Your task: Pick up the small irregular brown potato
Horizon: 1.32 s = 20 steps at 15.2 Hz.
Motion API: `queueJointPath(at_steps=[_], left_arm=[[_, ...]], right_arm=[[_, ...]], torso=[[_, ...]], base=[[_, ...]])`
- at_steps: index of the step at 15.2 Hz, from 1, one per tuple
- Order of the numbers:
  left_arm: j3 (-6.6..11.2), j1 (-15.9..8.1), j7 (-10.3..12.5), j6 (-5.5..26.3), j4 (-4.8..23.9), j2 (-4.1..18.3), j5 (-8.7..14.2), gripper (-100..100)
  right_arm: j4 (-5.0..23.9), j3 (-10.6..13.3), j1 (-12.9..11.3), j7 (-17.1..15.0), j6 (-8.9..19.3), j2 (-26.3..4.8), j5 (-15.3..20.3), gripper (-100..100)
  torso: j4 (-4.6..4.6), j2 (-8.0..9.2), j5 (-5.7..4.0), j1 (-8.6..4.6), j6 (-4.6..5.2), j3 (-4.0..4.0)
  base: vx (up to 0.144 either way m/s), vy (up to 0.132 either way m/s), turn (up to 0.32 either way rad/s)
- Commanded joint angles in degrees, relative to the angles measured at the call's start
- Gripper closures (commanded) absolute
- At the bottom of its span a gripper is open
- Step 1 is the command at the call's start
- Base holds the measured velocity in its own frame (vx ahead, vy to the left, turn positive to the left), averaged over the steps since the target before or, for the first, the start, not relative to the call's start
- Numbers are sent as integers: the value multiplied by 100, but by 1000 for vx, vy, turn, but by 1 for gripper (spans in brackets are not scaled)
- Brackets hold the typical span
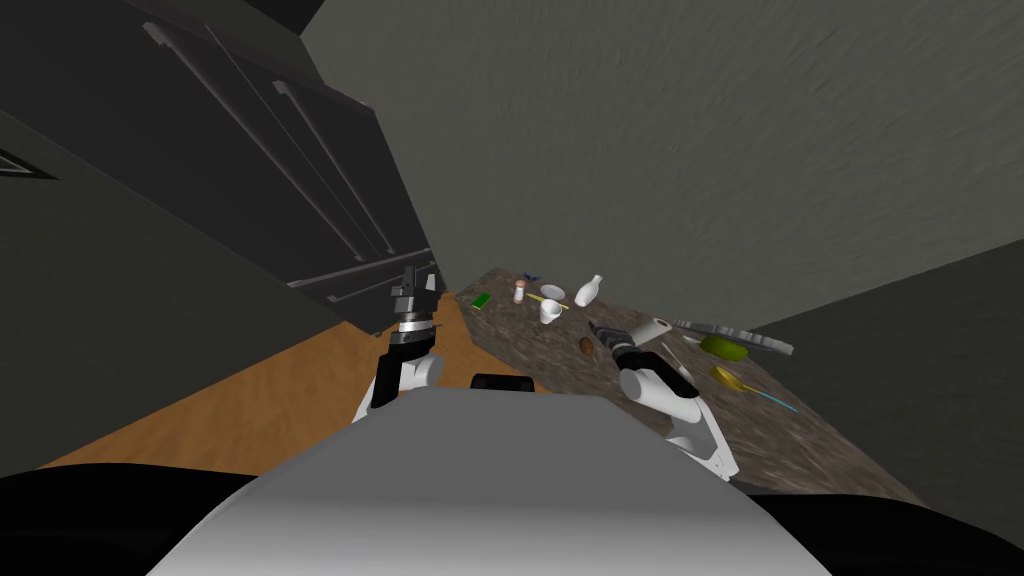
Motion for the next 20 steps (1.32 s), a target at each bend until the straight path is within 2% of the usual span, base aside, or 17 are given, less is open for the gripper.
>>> queueJointPath(at_steps=[1, 2, 4, 5, 7, 8, 10, 11, 13, 14, 15, 16, 18, 19, 20], left_arm=[[0, 0, 0, 0, 0, 0, 0, 0], [0, 0, 0, 0, 0, 0, 0, 0], [0, 0, 0, 0, 0, 0, 0, 0], [0, 0, 0, 0, 0, 0, 0, 0], [0, 0, 0, 0, 0, 0, 0, 0], [0, 0, 0, 0, 0, 0, 0, 0], [0, 0, 0, 0, 0, 0, 0, 0], [0, 0, 0, 0, 0, 0, 0, 0], [0, 0, 0, 0, 0, 0, 0, 0], [0, 0, 0, 0, 0, 0, 0, 0], [0, 0, 0, 0, 0, 0, 0, 0], [0, 0, 0, 0, 0, 0, 0, 0], [0, 0, 0, 0, 0, 0, 0, 0], [0, 0, 0, 0, 0, 0, 0, 0], [0, 0, 0, 0, 0, 0, 0, 0]], right_arm=[[0, -22, 7, -223, 95, 32, -12, -100], [34, -107, -7, -392, 331, 98, -68, -100], [34, -107, -7, -575, 331, 98, -68, -100], [67, -188, -21, -741, 558, 169, -122, -100], [67, -188, -21, -914, 558, 169, -122, -100], [99, -266, -34, -1079, 774, 247, -174, -100], [99, -266, -34, -1235, 774, 247, -174, -100], [129, -338, -45, -1412, 978, 330, -222, -100], [129, -338, -45, -1539, 978, 330, -222, -100], [158, -407, -56, -1735, 1169, 419, -267, -100], [158, -407, -56, -1823, 1169, 419, -267, -100], [186, -469, -66, -1961, 1346, 514, -310, -100], [186, -469, -66, -2086, 1346, 514, -310, -100], [211, -526, -75, -2289, 1507, 614, -348, -100], [211, -526, -75, -2326, 1507, 614, -348, -100]], torso=[[0, 0, 0, 0, 0, 0], [0, 0, 0, 0, 1, 0], [0, 1, 0, -1, 0, 0], [0, 0, 0, -1, 1, 0], [0, 0, 0, -1, 0, 0], [0, 0, 0, 0, 1, 0], [0, 0, 0, 0, 0, 0], [0, -1, 0, 0, 1, 0], [0, -1, 0, 0, 0, 0], [0, -1, 0, 0, 1, 0], [0, -1, 0, 1, 0, -1], [0, -1, 0, 0, 1, 0], [0, 0, 0, -1, 1, 0], [0, 0, 0, -1, 1, 0], [0, -1, 0, 0, 1, 0]], base=[[-8, -8, 24], [-11, -8, 57], [-10, -10, 47], [-10, -9, 67], [-9, -9, 43], [-9, -9, 52], [-8, -9, 44], [-6, -7, 59], [-8, -8, 39], [-8, -6, 49], [-9, -8, 54], [-12, -12, 71], [-9, -10, 36], [-5, -9, 37], [-6, -8, 50]])
